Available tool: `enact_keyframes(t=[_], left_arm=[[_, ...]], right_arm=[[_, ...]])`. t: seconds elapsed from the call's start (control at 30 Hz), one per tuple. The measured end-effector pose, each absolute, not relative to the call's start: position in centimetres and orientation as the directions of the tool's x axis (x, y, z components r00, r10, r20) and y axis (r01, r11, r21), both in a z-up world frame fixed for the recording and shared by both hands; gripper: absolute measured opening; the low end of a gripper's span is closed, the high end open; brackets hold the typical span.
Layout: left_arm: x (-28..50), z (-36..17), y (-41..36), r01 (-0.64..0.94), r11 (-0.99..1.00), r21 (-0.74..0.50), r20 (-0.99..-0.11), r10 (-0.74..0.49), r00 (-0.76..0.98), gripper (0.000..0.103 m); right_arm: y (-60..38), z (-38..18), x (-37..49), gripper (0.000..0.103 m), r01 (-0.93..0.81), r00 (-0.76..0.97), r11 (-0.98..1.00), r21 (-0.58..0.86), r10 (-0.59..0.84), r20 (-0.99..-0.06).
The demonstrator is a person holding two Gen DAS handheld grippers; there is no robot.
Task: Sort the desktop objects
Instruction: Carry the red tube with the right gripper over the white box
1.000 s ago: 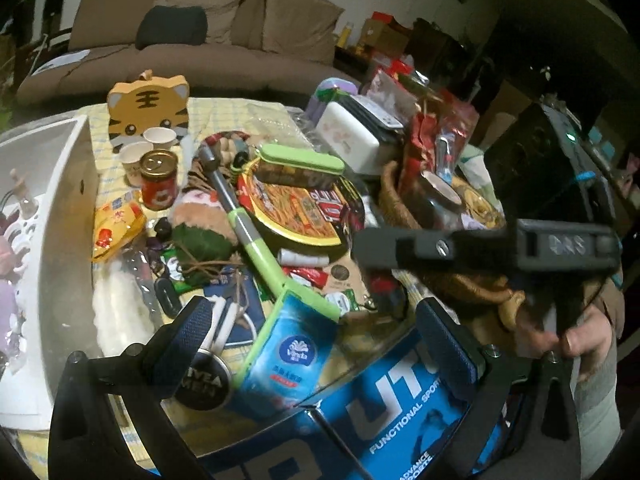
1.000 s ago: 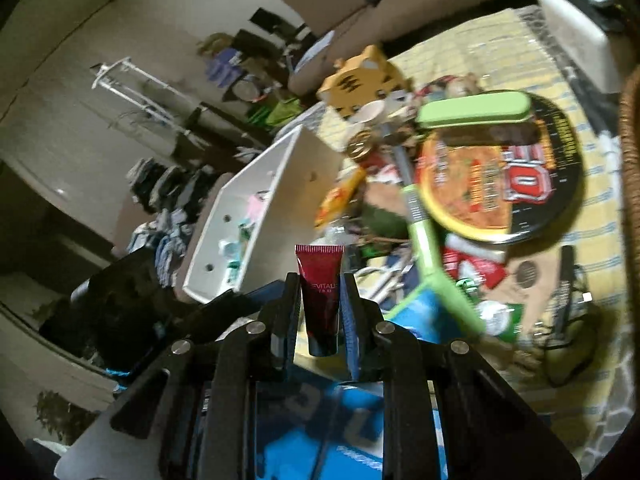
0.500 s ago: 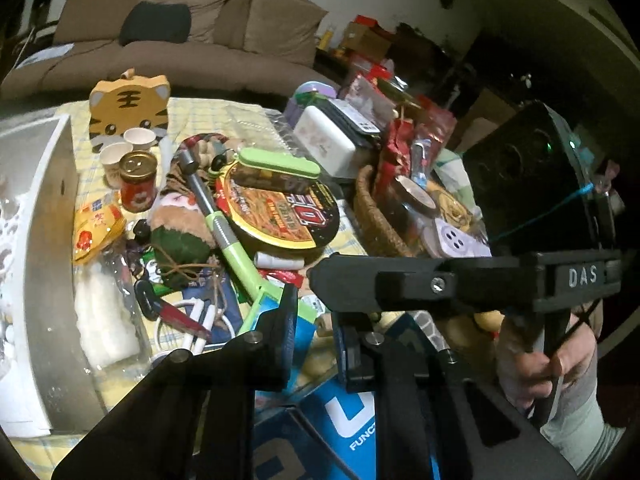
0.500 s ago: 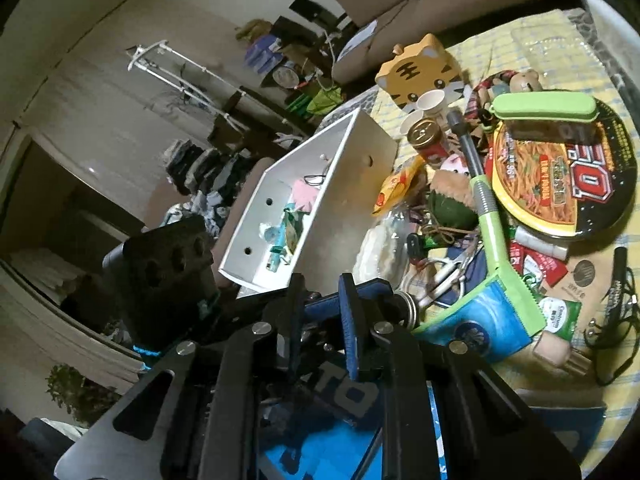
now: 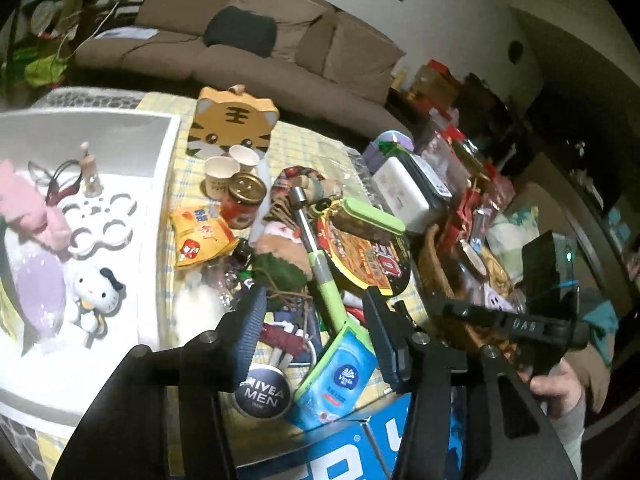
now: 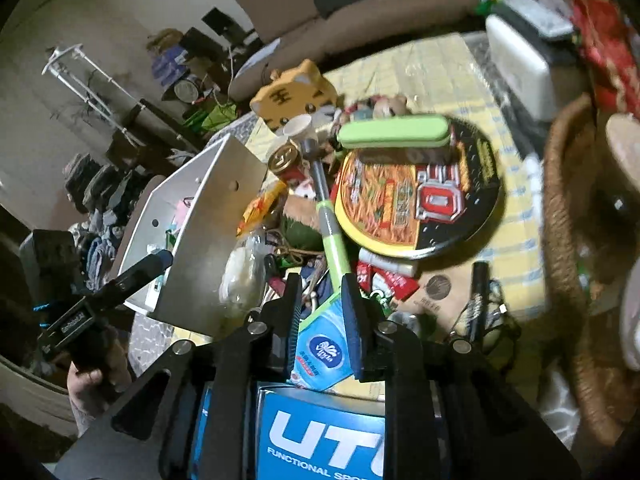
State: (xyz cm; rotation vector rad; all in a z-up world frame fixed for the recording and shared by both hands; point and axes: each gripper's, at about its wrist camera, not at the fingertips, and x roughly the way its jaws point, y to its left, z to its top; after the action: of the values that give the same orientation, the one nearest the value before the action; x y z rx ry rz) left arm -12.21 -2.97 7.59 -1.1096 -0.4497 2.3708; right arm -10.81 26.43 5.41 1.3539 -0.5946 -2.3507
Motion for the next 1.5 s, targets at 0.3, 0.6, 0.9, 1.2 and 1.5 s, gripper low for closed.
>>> enact_keyframes(t=[0.3,0.6,0.9,1.2,1.5], left_arm=[[-11.9,8.4,-5.8,-0.235,-0.799,-0.554,-0.570,0.570,-0.592,0.089],[-12.3,7.9,-9.6,-0.184,-0.766,-0.616,-0.556,0.587,-0.589,0.090],[-11.9,7.7,-8.8,-0.229,-0.746,-0.625,-0.546,0.628,-0.555,0.090],[-10.1,9.2,-4.4,-0.451,-0.699,-0.555,-0.496,0.713,-0.496,0.090],[-8.6,9.5,0.0,-0.575,-0.765,-0.289,-0.609,0.610,-0.506,0.048]], right_arm=[[15.8,2.4,-14.9,0.045,0.303,-0.339,-0.881,0.364,-0.457,-0.822],[9.9,-2.7,-16.4,0.042,0.386,-0.257,-0.913,0.130,-0.242,-0.936],[13.7,0.2,-15.8,0.017,0.285,-0.311,-0.862,0.420,-0.497,-0.810],[18.6,4.9,-13.6,0.017,0.242,-0.347,-0.477,0.845,-0.856,-0.384],[18.7,6.5,-12.7,0.017,0.267,-0.333,-0.438,0.858,-0.878,-0.344]])
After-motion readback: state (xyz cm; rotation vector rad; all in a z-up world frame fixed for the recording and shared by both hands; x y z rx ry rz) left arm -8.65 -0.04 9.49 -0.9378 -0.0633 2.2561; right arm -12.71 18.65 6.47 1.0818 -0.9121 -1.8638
